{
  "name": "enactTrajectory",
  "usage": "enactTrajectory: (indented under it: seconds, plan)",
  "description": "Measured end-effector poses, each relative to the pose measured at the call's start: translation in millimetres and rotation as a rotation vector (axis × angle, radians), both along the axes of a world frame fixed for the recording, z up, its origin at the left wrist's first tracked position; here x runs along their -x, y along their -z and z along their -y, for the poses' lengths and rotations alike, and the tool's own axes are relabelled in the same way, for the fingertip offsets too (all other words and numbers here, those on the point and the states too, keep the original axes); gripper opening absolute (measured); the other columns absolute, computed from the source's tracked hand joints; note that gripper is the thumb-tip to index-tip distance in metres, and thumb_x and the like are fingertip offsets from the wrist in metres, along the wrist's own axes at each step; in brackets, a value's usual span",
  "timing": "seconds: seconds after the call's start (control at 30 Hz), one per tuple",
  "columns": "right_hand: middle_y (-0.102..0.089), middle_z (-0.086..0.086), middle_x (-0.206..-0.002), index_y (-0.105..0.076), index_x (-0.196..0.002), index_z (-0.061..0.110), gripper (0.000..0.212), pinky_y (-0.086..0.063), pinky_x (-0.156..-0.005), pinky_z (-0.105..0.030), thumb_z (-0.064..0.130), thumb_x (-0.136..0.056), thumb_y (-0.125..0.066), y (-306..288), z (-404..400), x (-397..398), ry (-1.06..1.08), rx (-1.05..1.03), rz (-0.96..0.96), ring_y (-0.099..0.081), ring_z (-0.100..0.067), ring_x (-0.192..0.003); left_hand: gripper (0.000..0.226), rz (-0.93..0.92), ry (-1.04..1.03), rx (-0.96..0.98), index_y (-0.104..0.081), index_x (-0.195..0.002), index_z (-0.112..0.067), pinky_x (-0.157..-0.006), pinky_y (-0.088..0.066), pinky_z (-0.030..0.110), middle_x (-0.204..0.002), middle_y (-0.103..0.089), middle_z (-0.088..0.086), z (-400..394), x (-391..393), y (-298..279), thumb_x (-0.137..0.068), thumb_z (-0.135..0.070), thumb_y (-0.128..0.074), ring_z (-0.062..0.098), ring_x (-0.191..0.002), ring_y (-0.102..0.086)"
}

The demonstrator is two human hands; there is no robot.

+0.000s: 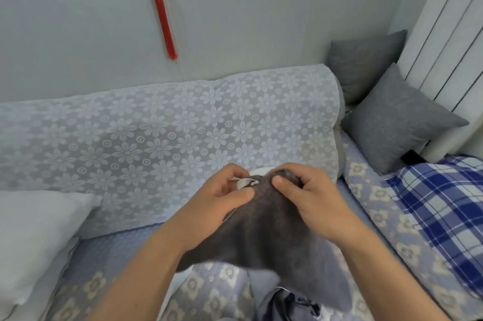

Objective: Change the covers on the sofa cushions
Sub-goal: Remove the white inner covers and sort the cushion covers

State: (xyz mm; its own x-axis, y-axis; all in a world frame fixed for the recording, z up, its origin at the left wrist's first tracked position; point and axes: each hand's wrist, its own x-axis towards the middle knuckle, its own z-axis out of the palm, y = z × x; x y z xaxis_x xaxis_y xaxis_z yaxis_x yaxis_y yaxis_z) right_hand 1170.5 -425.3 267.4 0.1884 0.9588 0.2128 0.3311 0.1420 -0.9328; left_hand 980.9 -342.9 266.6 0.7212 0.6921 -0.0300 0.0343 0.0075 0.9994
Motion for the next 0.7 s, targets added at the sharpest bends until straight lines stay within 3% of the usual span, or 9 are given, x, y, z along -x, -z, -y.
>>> enactTrajectory:
  seconds: [0.07,0.13,0.23,0.33,0.43,0.5,0.6,0.7]
  plan:
    - [-0.069,-0.016,-0.088,-0.073,-0.089,0.016,0.019,-0.052,-0.082,-0.048,0.028,-0.095,-0.061,6,2,2,-0.019,0.047,-0.086,-0.064,-0.019,-0.081,0.023,0.077,-0.066,0.142,-0.062,-0.094,-0.021,-0.082,-0.036,0.043,-0.087,-0.058,0.013,-2,12,7,-0.076,-0.028,-0.073,0.029,-0.085,-0.048]
    - [-0.071,-0.016,-0.092,-0.074,-0.095,0.011,0.017,-0.053,-0.085,-0.047,0.023,-0.098,-0.062,12,4,8,-0.091,0.086,-0.153,-0.067,-0.021,-0.088,0.023,0.087,-0.105,0.133,-0.059,-0.093,-0.02,-0.084,-0.036,0.044,-0.089,-0.055,0.014,0,22,12,-0.076,-0.028,-0.072,0.028,-0.087,-0.047]
    - [-0.075,0.001,-0.105,-0.076,-0.105,0.019,0.016,-0.053,-0.095,-0.033,0.019,-0.093,-0.065,13,6,18,-0.146,0.106,-0.213,-0.069,-0.015,-0.104,0.013,0.093,-0.124,0.127,-0.054,-0.095,-0.021,-0.075,-0.045,0.03,-0.086,-0.06,0.011,6,27,16,-0.087,-0.018,-0.064,0.019,-0.078,-0.054]
    - [-0.076,0.004,-0.104,-0.077,-0.102,0.019,0.015,-0.051,-0.092,-0.023,0.016,-0.092,-0.066,12,6,22,-0.147,0.087,-0.2,-0.069,-0.01,-0.103,0.011,0.124,-0.09,0.129,-0.052,-0.094,-0.02,-0.07,-0.044,0.025,-0.082,-0.055,0.007,11,30,14,-0.091,-0.014,-0.059,0.015,-0.074,-0.051]
    - [-0.076,0.002,-0.096,-0.078,-0.094,0.019,0.018,-0.05,-0.087,-0.021,0.009,-0.095,-0.063,12,5,24,-0.082,0.069,-0.215,-0.069,-0.01,-0.097,0.017,-0.112,-0.155,-0.227,-0.058,-0.084,-0.024,-0.075,-0.039,0.02,-0.082,-0.054,-0.004,11,31,16,-0.094,-0.01,-0.06,0.008,-0.076,-0.05]
    - [-0.076,0.003,-0.094,-0.079,-0.09,0.021,0.02,-0.051,-0.087,-0.024,0.009,-0.095,-0.063,12,5,26,-0.043,0.067,-0.214,-0.07,-0.01,-0.095,0.027,-0.284,-0.257,-0.462,-0.066,-0.082,-0.031,-0.084,-0.037,0.013,-0.095,-0.057,-0.012,17,26,20,-0.095,-0.008,-0.062,0.004,-0.093,-0.057]
    - [-0.077,0.005,-0.091,-0.078,-0.089,0.021,0.02,-0.053,-0.083,-0.022,0.009,-0.095,-0.064,14,9,34,0.021,0.079,-0.19,-0.071,-0.008,-0.091,0.01,-0.3,-0.382,-0.462,-0.073,-0.086,-0.03,-0.09,-0.033,0.003,-0.112,-0.053,-0.018,35,19,26,-0.093,-0.026,-0.067,-0.002,-0.112,-0.053]
    - [-0.077,0.007,-0.088,-0.077,-0.091,0.021,0.018,-0.054,-0.08,-0.019,0.008,-0.094,-0.065,20,14,49,0.071,0.101,-0.181,-0.071,-0.006,-0.086,0.011,-0.31,-0.422,-0.446,-0.066,-0.08,-0.029,-0.08,-0.038,0.007,-0.1,-0.056,-0.016,43,17,39,-0.089,-0.03,-0.072,-0.001,-0.099,-0.058]
